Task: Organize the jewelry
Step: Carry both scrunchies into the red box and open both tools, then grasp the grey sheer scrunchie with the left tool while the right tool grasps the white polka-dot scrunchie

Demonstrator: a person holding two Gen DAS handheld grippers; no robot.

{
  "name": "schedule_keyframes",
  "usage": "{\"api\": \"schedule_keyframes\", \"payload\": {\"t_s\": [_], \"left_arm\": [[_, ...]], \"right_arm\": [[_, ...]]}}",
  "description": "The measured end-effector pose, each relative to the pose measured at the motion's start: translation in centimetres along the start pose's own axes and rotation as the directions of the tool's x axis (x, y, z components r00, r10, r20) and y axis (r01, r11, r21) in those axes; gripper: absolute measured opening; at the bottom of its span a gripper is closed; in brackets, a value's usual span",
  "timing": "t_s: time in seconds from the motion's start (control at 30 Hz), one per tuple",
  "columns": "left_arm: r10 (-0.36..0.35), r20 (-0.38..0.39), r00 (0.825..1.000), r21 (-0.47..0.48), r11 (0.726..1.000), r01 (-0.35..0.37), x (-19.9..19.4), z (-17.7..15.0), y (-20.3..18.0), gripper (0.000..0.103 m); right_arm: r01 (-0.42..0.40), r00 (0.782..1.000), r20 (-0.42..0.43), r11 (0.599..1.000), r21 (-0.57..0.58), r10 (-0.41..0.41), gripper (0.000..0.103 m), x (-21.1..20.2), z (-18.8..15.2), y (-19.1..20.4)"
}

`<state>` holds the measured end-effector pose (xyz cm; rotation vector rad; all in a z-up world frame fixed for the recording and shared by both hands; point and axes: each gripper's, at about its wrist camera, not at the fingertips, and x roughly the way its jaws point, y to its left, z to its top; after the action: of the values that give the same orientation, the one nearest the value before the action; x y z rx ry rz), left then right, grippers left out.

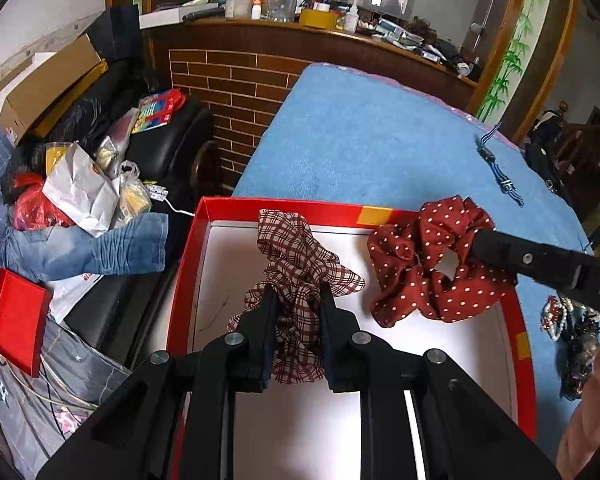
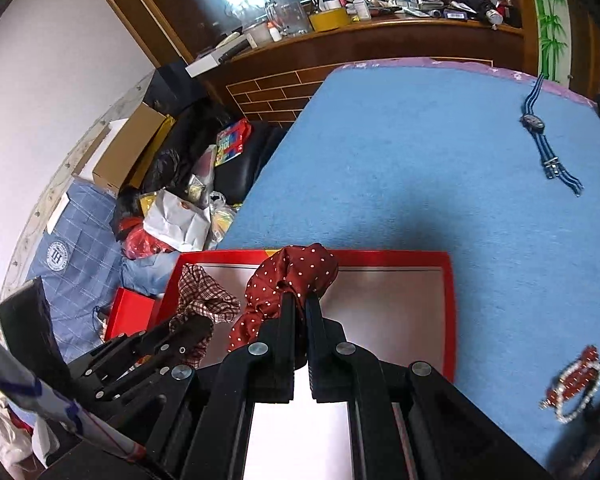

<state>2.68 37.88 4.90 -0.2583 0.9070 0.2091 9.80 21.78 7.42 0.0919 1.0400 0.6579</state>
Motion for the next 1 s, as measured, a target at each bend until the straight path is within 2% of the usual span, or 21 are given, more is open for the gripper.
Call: {"api": "schedule_keyframes", "payload": {"t_s": [0.17,0.23,0.3,0.37,0.43,0.5,0.57,0.77,1.0], "left_arm": [[-0.013,-0.011,1.000,-0.012,1.000,0.013,0.6,0.0,0.2,0.020],[0.012,0.007,1.000,-0.005,1.000,-0.012,0.4,0.0,0.0,0.024],[0.014,0.012,1.000,-0.003,1.000,-0.014,0.3,0.1,-0.1,0.038],[0.010,0.019,1.000,-0.008,1.000,-0.010,0.0,0.2,-0.1,0.039],[0.005,0.023,1.000,-0.012,1.000,-0.005,-0.4,0.3,-0.1,0.040],[0.002,0.036,0.999,-0.020,1.000,-0.002,-1.1,0.3,0.0,0.043],[0.004,0.050,0.999,-0.018,1.000,-0.003,-1.9,0.4,-0.2,0.043],[-0.021,0.088,0.996,0.002,1.000,0.021,-4.4,-0.3,-1.7,0.043],[-0.085,0.125,0.989,0.057,0.995,0.078,-7.3,-2.0,-5.7,0.043]], "right_arm": [[0.039,0.999,-0.019,0.999,-0.010,-0.040,0.006,1.4,0.1,-0.4],[0.054,0.998,-0.029,0.999,-0.006,-0.054,0.006,1.8,0.1,-0.6],[0.067,0.997,-0.038,0.998,-0.009,-0.068,0.008,2.2,0.1,-0.9],[0.069,0.997,-0.042,0.998,0.001,-0.068,0.008,2.2,0.1,-1.3],[0.061,0.997,-0.044,0.998,0.013,-0.060,0.010,1.9,0.1,-1.6],[0.042,0.998,-0.046,0.999,0.026,-0.040,0.020,1.5,0.1,-1.9],[0.031,0.999,-0.021,0.999,0.032,-0.031,0.025,0.5,0.1,-2.0],[0.019,1.000,0.025,0.999,0.034,-0.019,0.025,-2.7,-1.0,-2.3],[0.021,0.998,0.061,0.998,0.053,-0.024,0.025,-7.6,-4.2,-4.5]]}}
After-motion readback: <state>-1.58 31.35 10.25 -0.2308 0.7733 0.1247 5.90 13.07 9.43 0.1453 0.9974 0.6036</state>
